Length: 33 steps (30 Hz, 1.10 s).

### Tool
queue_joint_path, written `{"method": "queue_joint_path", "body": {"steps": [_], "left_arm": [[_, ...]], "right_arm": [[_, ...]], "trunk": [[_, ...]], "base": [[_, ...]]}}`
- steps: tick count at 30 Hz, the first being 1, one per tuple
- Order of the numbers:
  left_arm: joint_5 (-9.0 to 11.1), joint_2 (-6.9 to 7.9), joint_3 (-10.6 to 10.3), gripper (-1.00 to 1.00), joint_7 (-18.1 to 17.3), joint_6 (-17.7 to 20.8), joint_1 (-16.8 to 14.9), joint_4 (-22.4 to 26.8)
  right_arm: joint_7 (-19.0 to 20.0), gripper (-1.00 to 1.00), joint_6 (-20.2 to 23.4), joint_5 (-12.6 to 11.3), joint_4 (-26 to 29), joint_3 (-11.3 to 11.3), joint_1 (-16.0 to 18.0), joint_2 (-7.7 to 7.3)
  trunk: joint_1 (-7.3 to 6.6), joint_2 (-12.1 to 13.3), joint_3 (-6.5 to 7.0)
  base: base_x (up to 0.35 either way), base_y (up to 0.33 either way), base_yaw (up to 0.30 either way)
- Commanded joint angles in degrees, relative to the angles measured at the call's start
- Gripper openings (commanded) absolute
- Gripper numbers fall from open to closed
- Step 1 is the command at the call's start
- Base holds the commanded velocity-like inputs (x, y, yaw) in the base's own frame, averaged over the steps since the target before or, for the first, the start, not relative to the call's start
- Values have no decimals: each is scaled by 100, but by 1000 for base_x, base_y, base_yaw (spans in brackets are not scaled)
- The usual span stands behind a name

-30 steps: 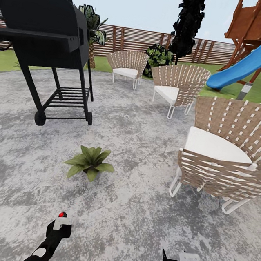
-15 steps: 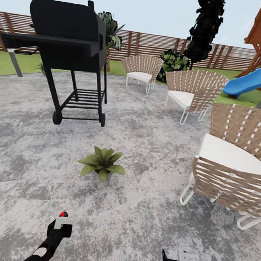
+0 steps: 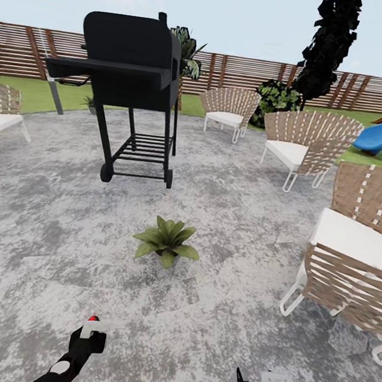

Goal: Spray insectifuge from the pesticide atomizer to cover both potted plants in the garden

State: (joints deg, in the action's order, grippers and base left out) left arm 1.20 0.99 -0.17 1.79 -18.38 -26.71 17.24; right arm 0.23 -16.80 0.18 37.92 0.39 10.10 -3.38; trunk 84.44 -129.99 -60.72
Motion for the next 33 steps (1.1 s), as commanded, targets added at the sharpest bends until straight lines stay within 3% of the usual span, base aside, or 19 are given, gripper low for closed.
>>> {"method": "queue_joint_path", "body": {"steps": [1, 5, 8, 13, 18, 22, 26, 29, 33], "left_arm": [[12, 1, -3, -100, 8, 2, -5, -3], [12, 21, -3, -100, 1, 90, -17, -1], [-7, 32, -11, -100, -3, 117, -17, -1], [-282, 33, -18, -100, -186, 123, -73, -6], [-602, 39, -12, -100, -450, 214, -44, -43], [-832, 59, -15, -100, -939, 415, -45, -30], [-1166, 263, -9, -100, -1627, 490, -73, -13], [-1426, 489, -3, -100, -2254, 512, -91, -4], [-1657, 688, -5, -100, -2809, 512, -96, 3]], "right_arm": [[3, 100, -17, 1, -2, 4, 1, -3], [-3, 100, -17, -6, 0, 5, 1, 0], [-30, 100, -17, -14, 20, 9, 1, 112], [-13, 100, -9, 30, 40, -1, 1, 160], [-5, 100, -8, 298, 71, -10, 3, 148], [7, 100, -5, 673, 100, -8, 6, 151], [100, 100, 13, 1196, 118, 8, 91, 163], [492, 100, 21, 1623, 220, 144, 256, 174], [1113, 100, 41, 1774, 393, 291, 374, 178]], "trunk": [[-1, -2, 2], [-1, -2, 18], [-1, -2, 19], [-1, -2, 19], [-1, -2, 19], [-1, -2, 19], [-1, -2, 19], [-1, -2, 19], [-1, -2, 19]], "base": [[0, 0, 220], [0, 0, 162], [0, 0, 2], [0, 0, 0], [0, 0, 0], [0, 0, 0], [0, 0, 0], [0, 0, 0], [0, 0, 0]]}}
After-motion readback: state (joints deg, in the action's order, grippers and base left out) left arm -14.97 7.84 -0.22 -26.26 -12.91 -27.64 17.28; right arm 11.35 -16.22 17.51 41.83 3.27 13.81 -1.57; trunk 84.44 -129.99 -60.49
